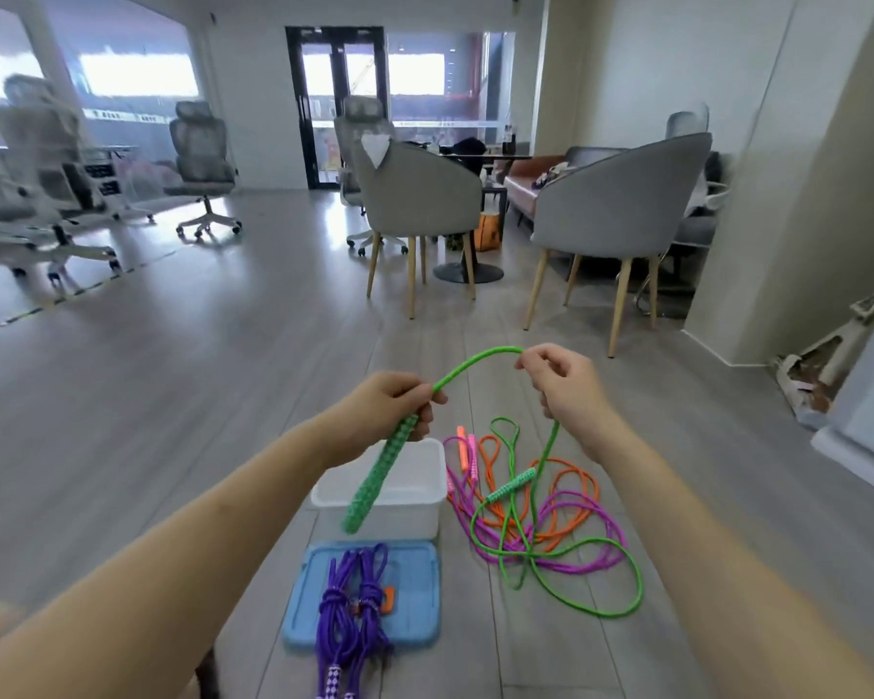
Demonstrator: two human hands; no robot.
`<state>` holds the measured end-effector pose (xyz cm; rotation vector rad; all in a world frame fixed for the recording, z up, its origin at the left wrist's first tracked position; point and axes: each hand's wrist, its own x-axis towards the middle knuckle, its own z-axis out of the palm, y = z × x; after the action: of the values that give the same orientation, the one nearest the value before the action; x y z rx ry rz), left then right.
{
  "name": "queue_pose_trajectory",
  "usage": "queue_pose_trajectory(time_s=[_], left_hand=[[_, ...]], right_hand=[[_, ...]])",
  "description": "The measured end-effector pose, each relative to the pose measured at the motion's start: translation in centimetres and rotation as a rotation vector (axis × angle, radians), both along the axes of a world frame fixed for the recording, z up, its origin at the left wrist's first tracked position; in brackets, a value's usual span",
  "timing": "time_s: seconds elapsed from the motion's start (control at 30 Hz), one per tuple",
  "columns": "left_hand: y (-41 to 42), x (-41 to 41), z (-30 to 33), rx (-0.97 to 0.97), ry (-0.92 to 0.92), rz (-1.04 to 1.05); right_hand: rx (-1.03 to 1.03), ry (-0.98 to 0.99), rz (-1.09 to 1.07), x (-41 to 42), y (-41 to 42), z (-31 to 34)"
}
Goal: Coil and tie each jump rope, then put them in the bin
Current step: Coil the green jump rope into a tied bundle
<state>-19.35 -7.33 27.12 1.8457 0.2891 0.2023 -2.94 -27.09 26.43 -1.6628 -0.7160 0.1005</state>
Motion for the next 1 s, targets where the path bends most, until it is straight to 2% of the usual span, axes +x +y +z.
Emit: queue_pose_trajectory(time_s=[0.17, 0.37, 0.47, 0.63, 0.73, 0.87, 1.0], left_hand=[[-3.4, -1.6, 0.3, -0.128, -0.090, -0.062], [-3.5, -2.7, -0.5, -0.296, -0.122, -0.005], [-2.8, -2.9, -0.5, -0.340, -0.132, -0.011], [-0.8, -2.7, -0.5, -0.532, -0.256, 0.135], [-0.4, -2.4, -1.2, -0.532, -0.268, 0.197], [-1.0, -1.6, -2.5, -0.451, -0.207, 0.224], [-2.0, -0.9, -3.7, -0.382, -0.164, 0.230]], right_hand=[[0.070, -0.007, 0.072, -4.3, 1.3, -0.4], [0.074, 0.009, 0.092, -5.8, 0.8, -1.2], [0.004, -0.040, 0.098, -5.9, 0.2, -1.4], [-0.085, -0.062, 0.018, -4.8, -0.7, -2.9], [-0.075, -0.056, -0.050, -4.6, -0.8, -3.5], [0.048, 0.011, -0.169, -5.6, 0.0, -3.9], [0.103, 0.064, -0.181, -6.9, 1.5, -4.3]])
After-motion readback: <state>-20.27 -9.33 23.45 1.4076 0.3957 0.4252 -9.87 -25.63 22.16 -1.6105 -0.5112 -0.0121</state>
